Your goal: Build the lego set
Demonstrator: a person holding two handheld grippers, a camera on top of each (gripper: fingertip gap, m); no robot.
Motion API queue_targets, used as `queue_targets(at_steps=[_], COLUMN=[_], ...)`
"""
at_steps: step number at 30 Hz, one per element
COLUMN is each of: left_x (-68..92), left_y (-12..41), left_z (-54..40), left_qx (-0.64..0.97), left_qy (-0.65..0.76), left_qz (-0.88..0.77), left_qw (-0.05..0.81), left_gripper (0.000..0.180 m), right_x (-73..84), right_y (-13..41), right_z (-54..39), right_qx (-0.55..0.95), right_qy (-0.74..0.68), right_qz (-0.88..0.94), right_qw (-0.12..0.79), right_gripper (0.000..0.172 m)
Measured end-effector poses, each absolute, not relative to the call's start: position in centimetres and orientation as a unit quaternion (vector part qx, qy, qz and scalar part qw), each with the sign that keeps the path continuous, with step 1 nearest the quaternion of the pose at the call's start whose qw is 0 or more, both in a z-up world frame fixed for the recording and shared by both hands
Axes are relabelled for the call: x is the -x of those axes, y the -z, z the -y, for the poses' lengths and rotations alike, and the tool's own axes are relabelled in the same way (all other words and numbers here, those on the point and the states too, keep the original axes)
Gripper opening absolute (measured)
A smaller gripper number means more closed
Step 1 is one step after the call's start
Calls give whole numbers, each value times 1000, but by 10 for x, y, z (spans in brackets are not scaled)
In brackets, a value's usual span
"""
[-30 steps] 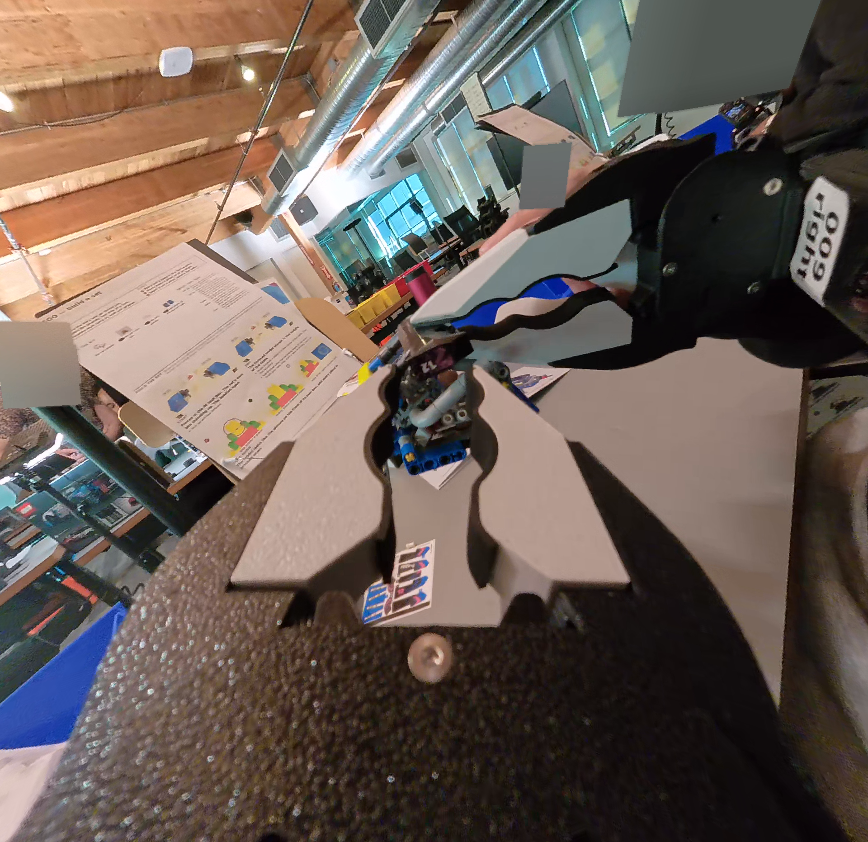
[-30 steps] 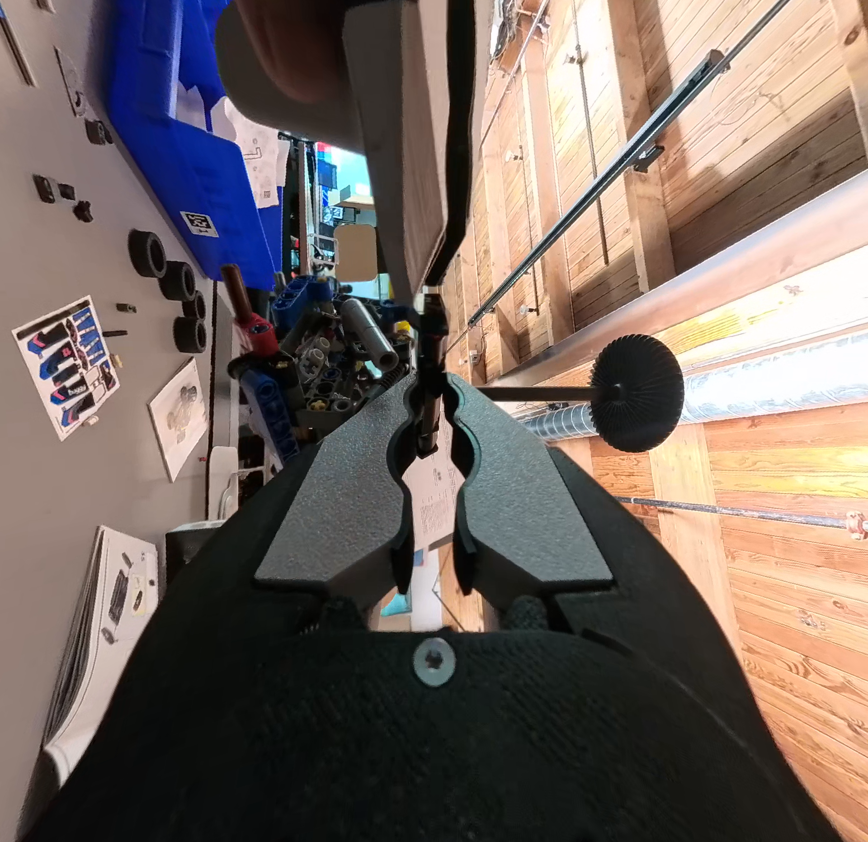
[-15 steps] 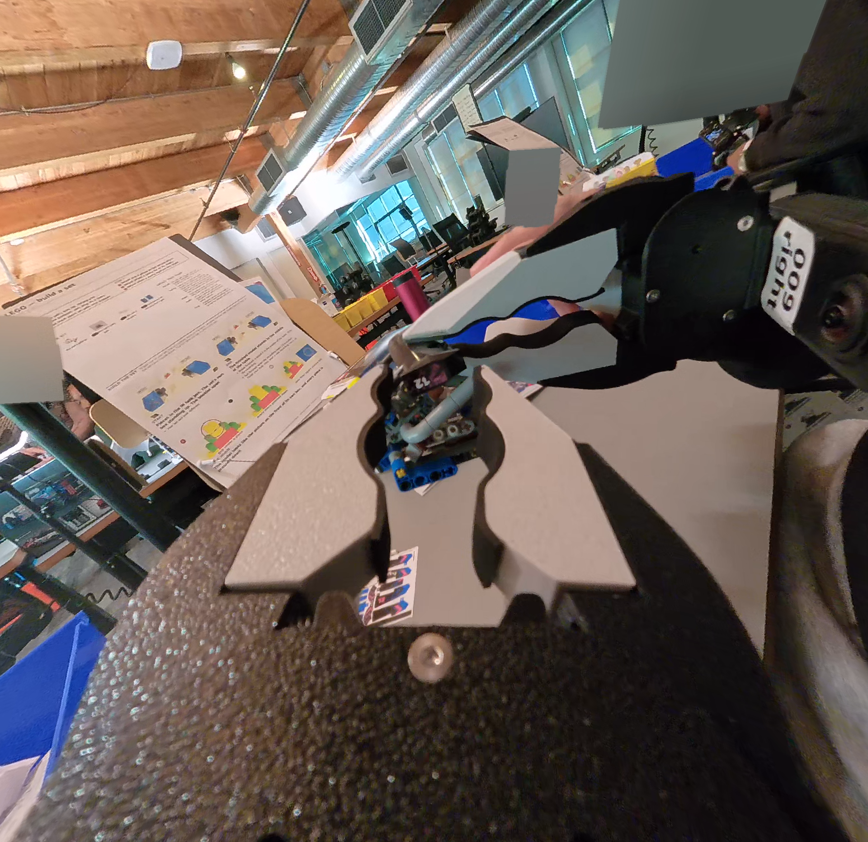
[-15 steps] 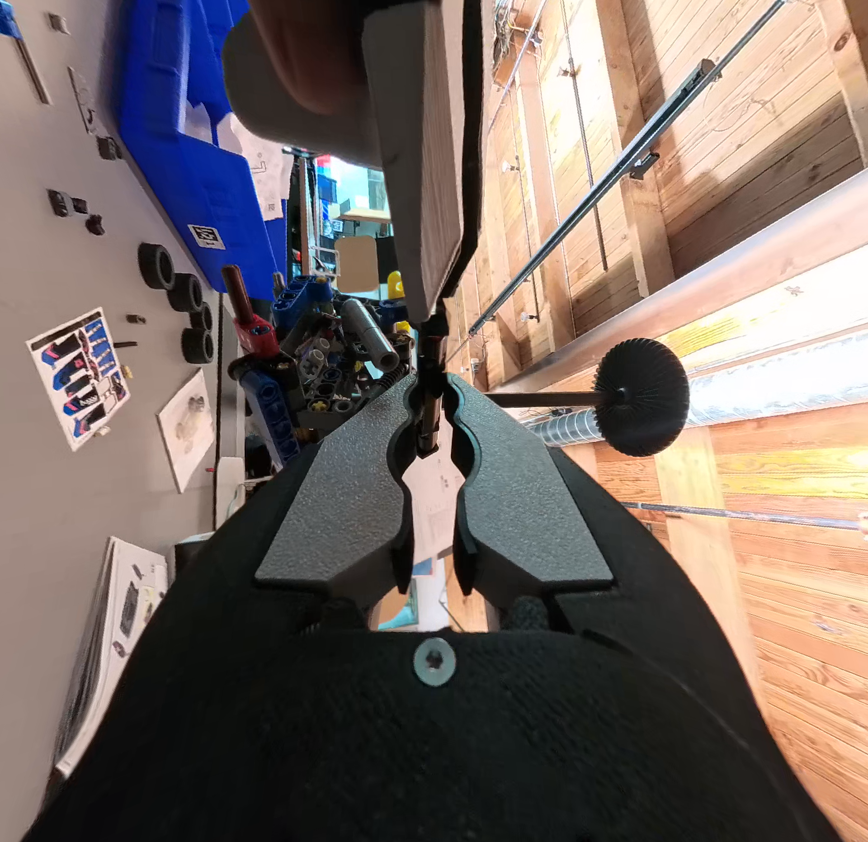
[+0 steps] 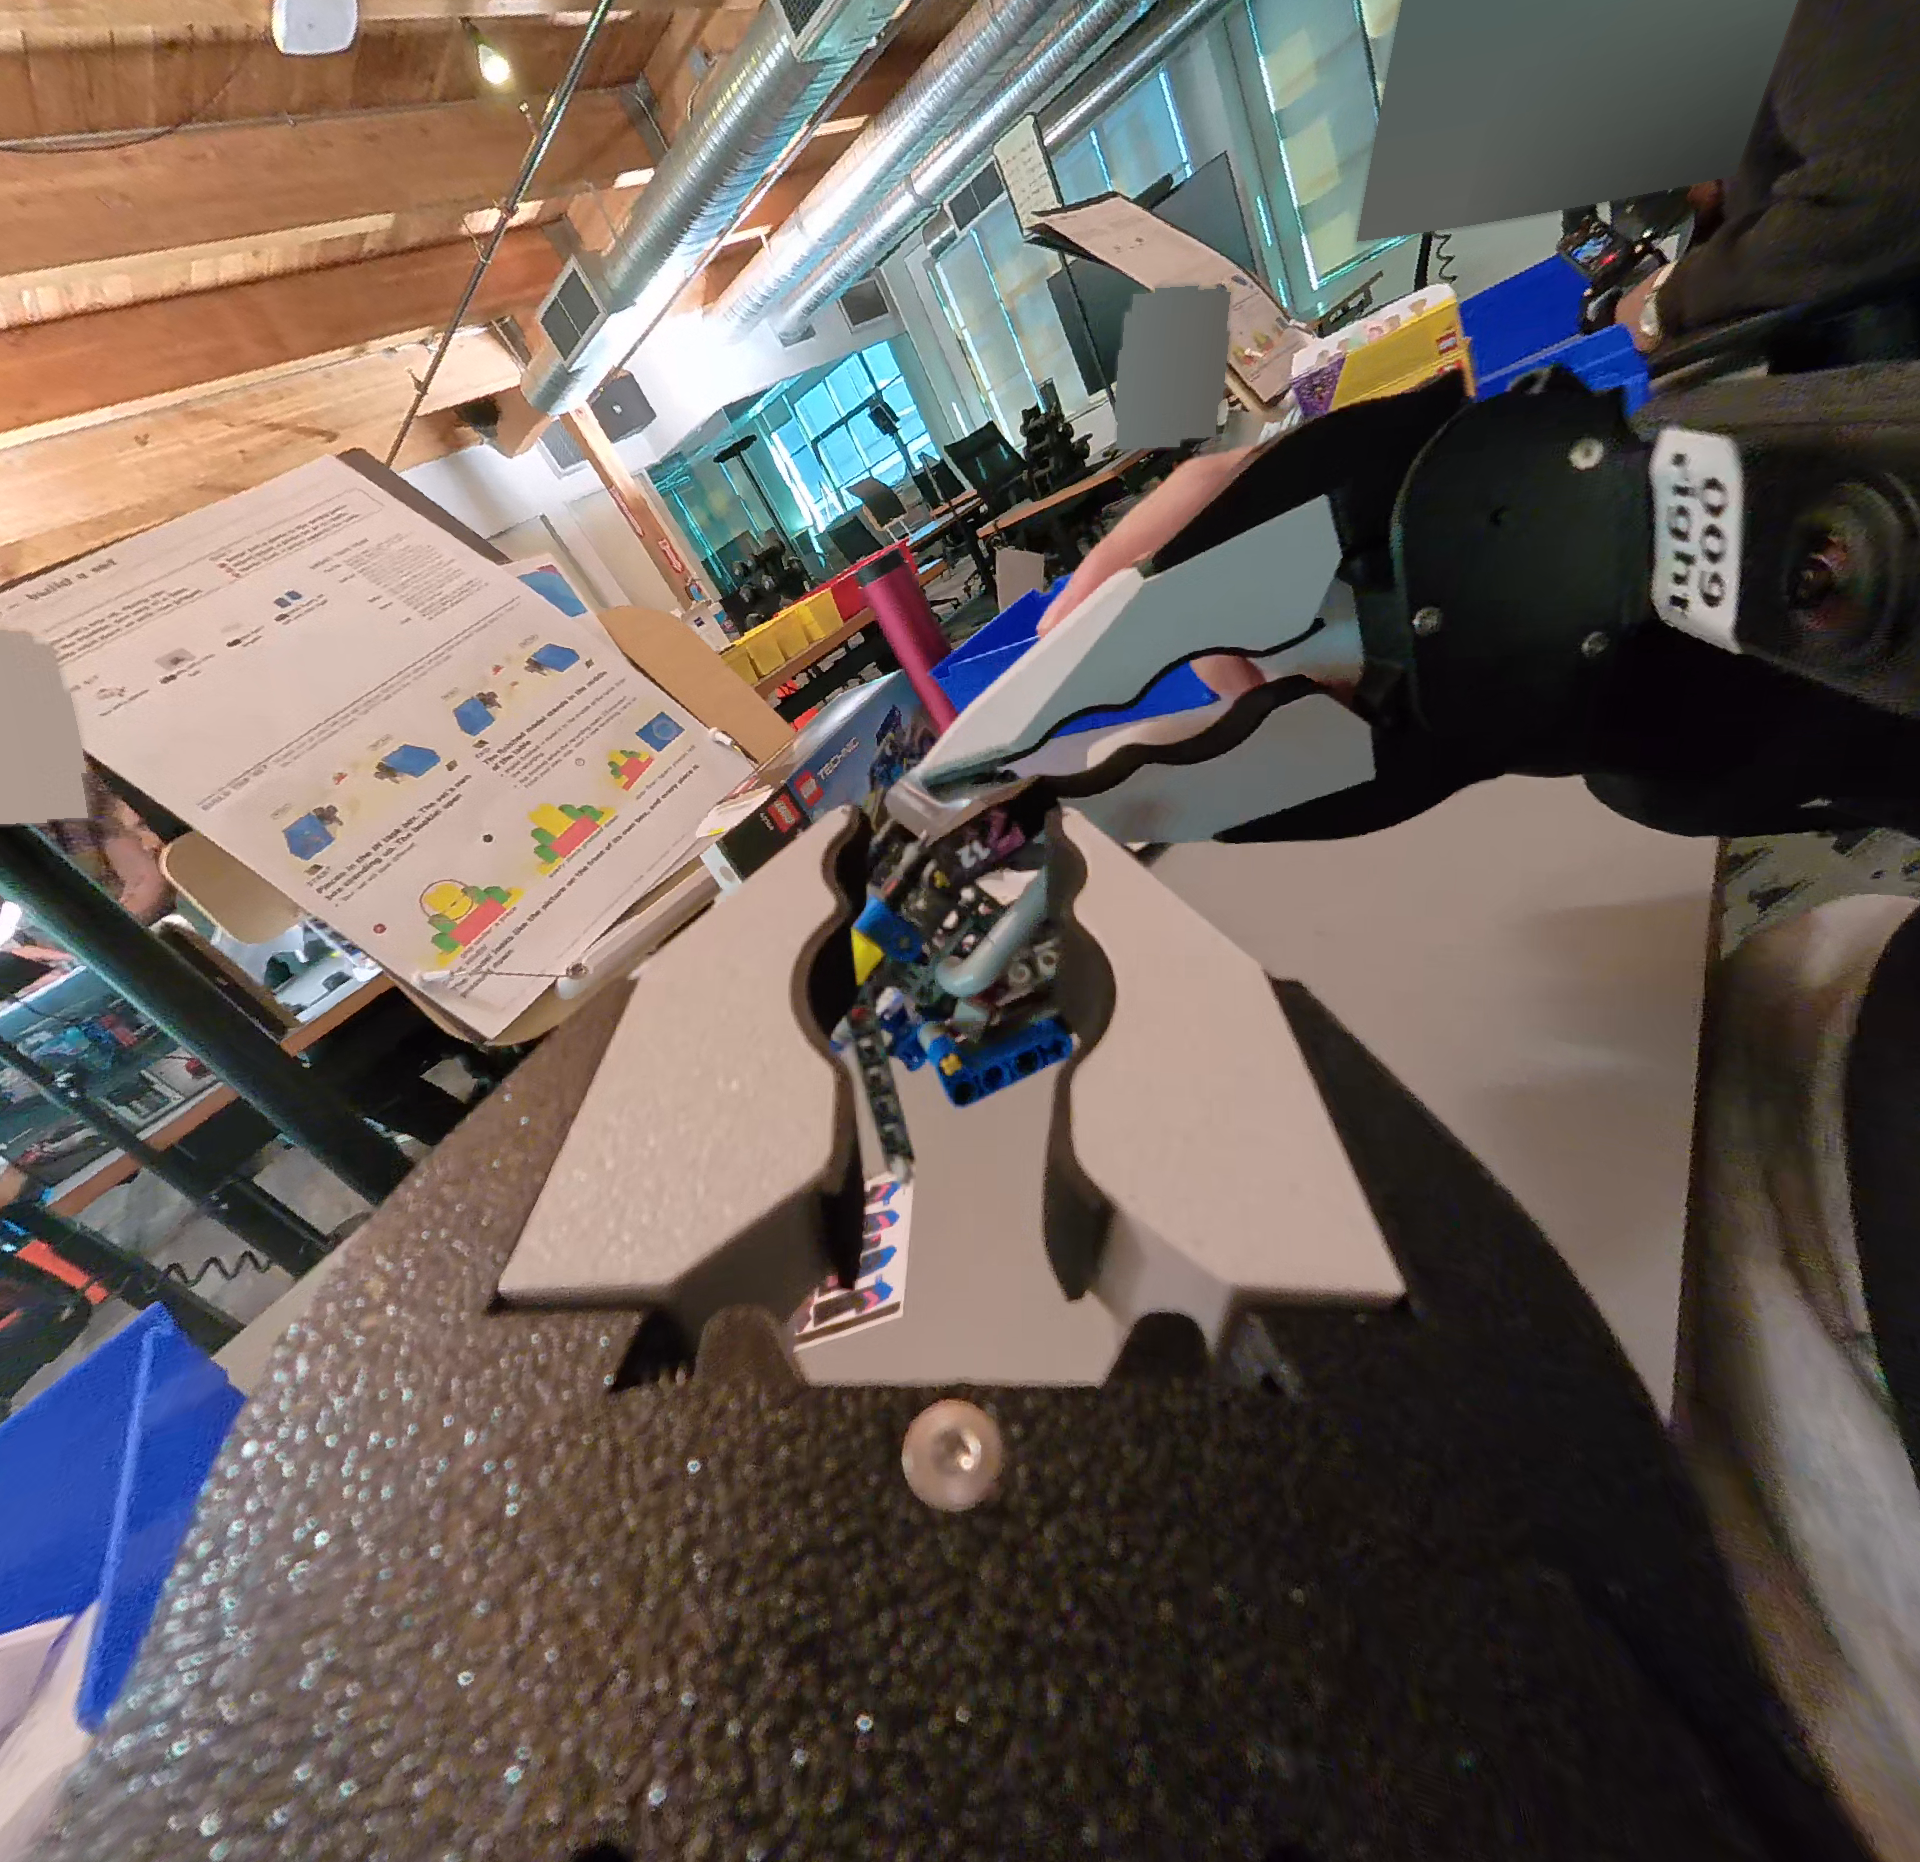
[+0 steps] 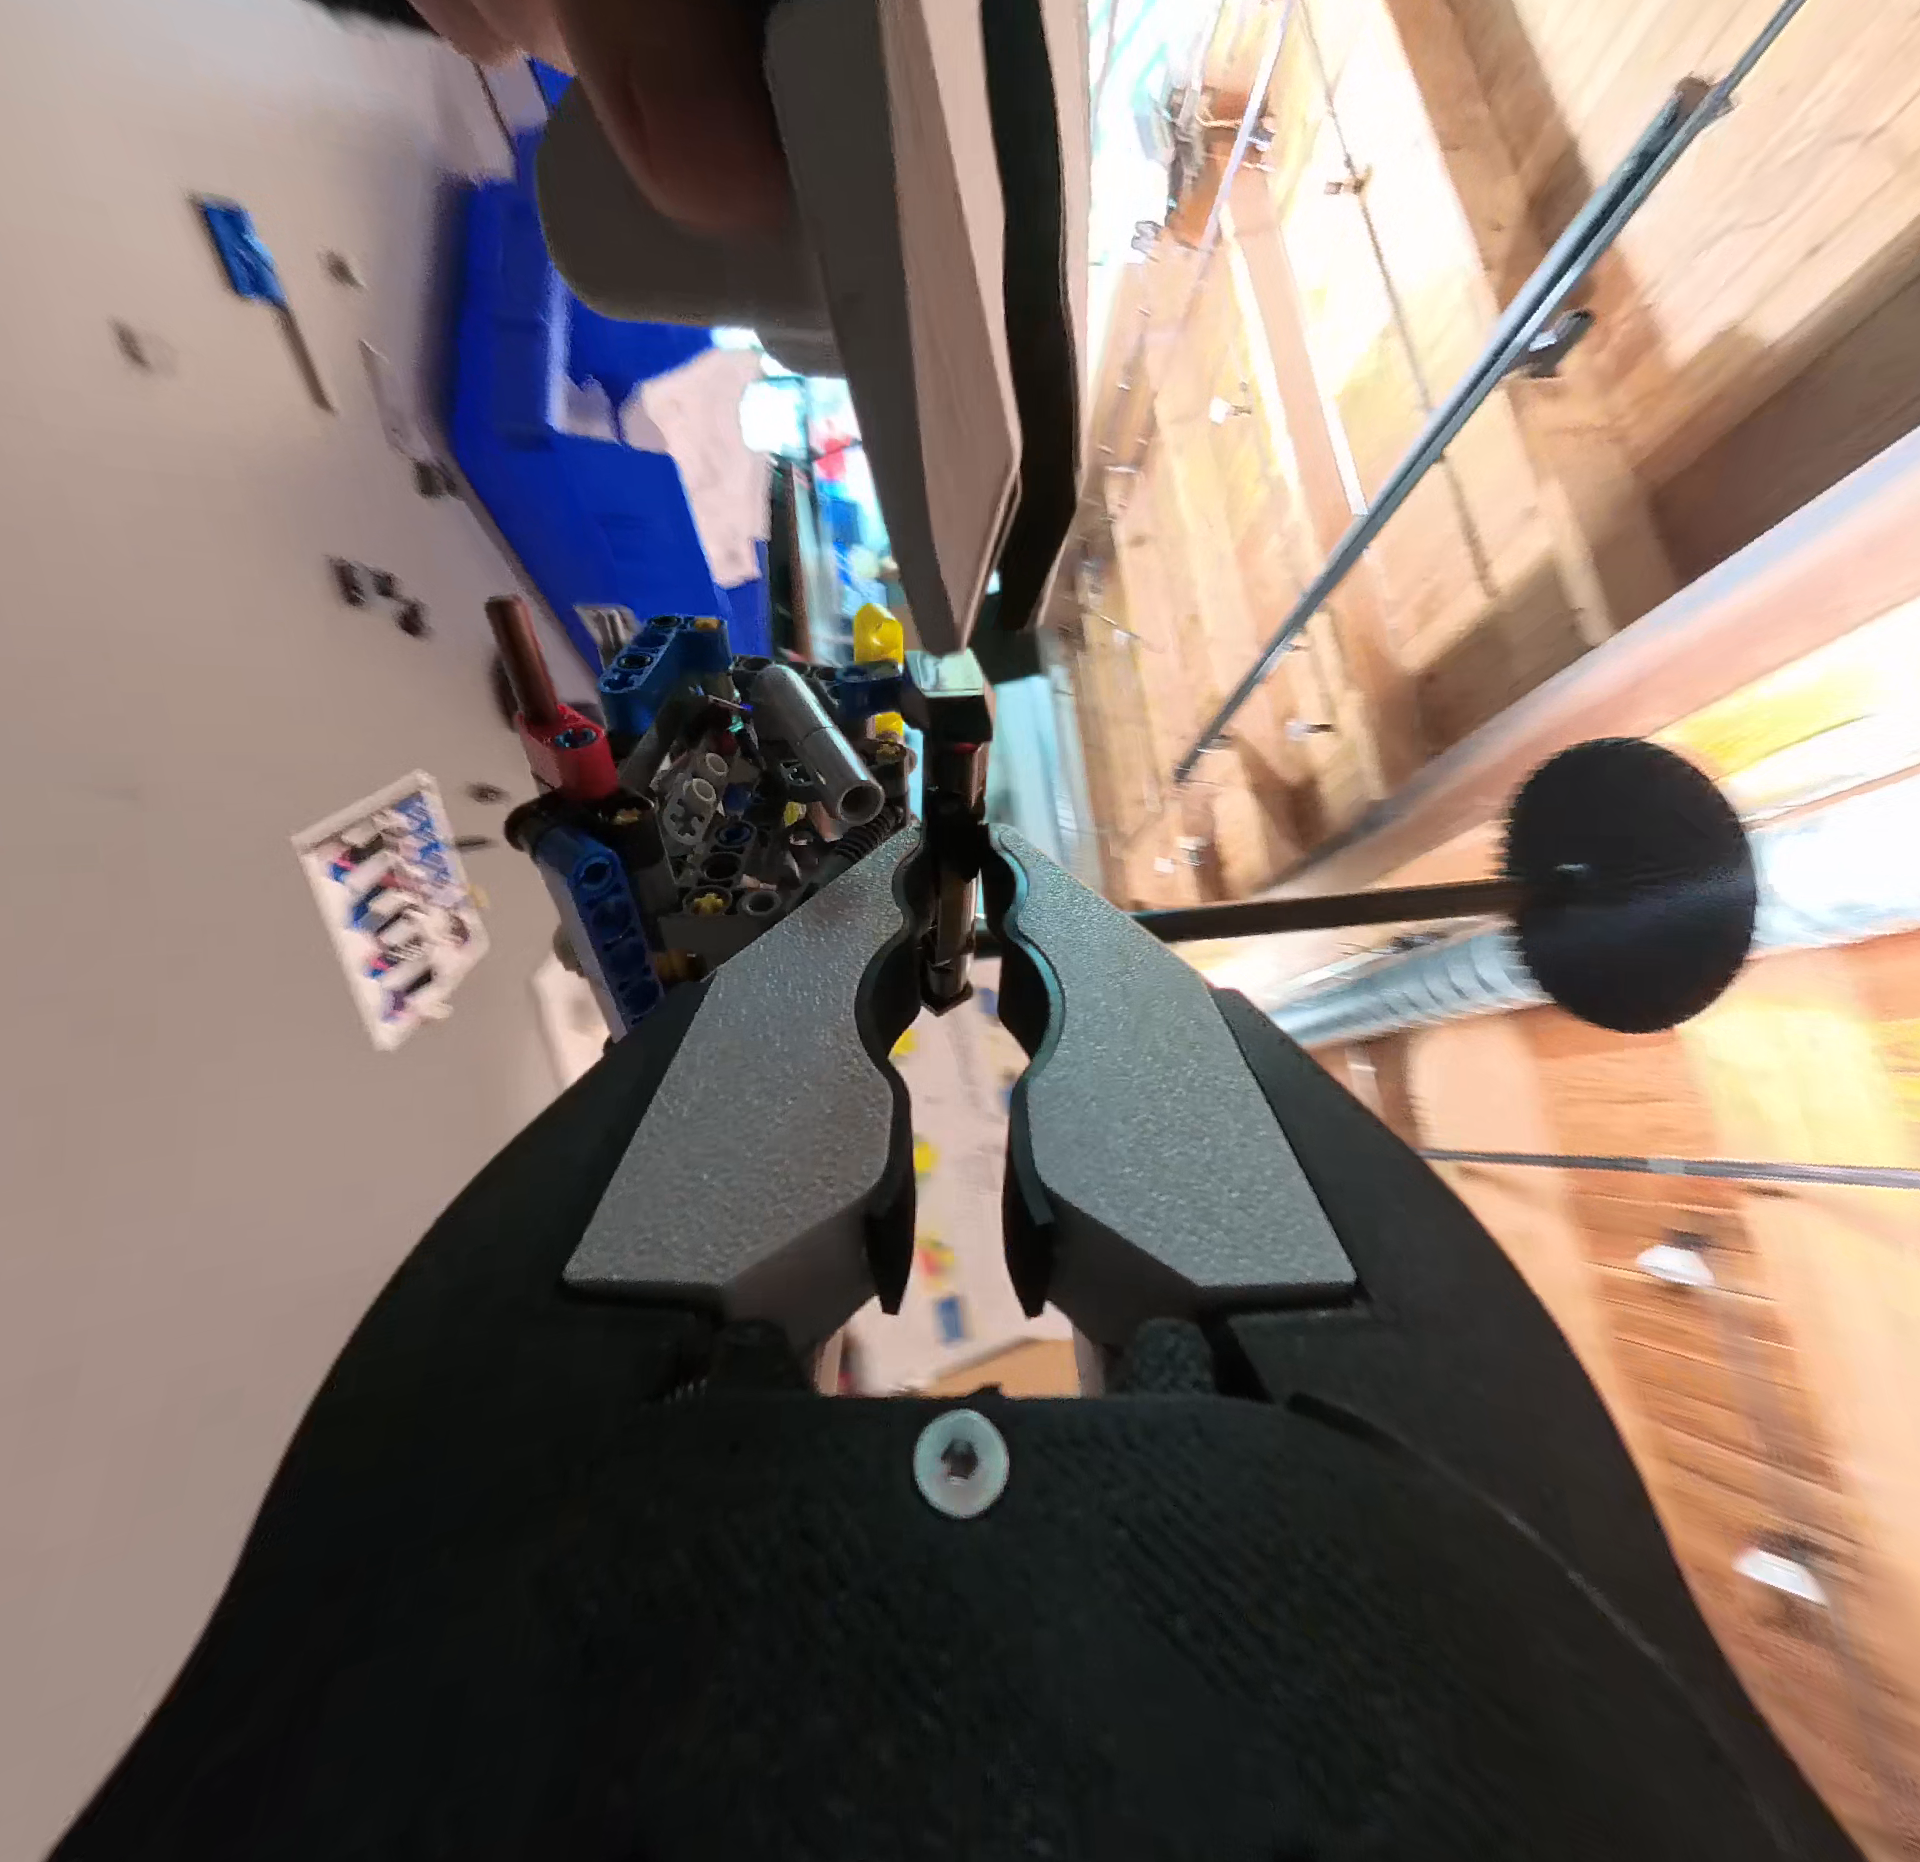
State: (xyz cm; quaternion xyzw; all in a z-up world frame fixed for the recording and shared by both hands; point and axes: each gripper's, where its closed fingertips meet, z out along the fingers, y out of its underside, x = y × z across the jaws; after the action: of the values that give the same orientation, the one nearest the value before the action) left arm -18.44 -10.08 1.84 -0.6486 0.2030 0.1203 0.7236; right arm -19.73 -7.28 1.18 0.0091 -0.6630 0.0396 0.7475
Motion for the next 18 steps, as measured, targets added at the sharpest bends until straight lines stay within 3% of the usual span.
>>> queue_targets(at_steps=[5,9,12,18], left_x=[197,213,216,208], left_y=[5,46,70,99], left_z=[100,91,83,72], left_qx=[690,742,762,783], left_qy=[-57,-23,9,50], left_qz=[-185,-166,-153,-150], left_qw=[697,649,630,602], left_gripper=[36,43,44,42], right_x=[200,200,202,197], right_y=[21,49,89,108], right_z=[64,45,31,20], right_qx=[26,-31,5,74], right_qy=[-133,-29,-61,-152], right_qz=[715,695,746,768], right_qw=[686,718,663,617], right_gripper=[4,4,4,17])
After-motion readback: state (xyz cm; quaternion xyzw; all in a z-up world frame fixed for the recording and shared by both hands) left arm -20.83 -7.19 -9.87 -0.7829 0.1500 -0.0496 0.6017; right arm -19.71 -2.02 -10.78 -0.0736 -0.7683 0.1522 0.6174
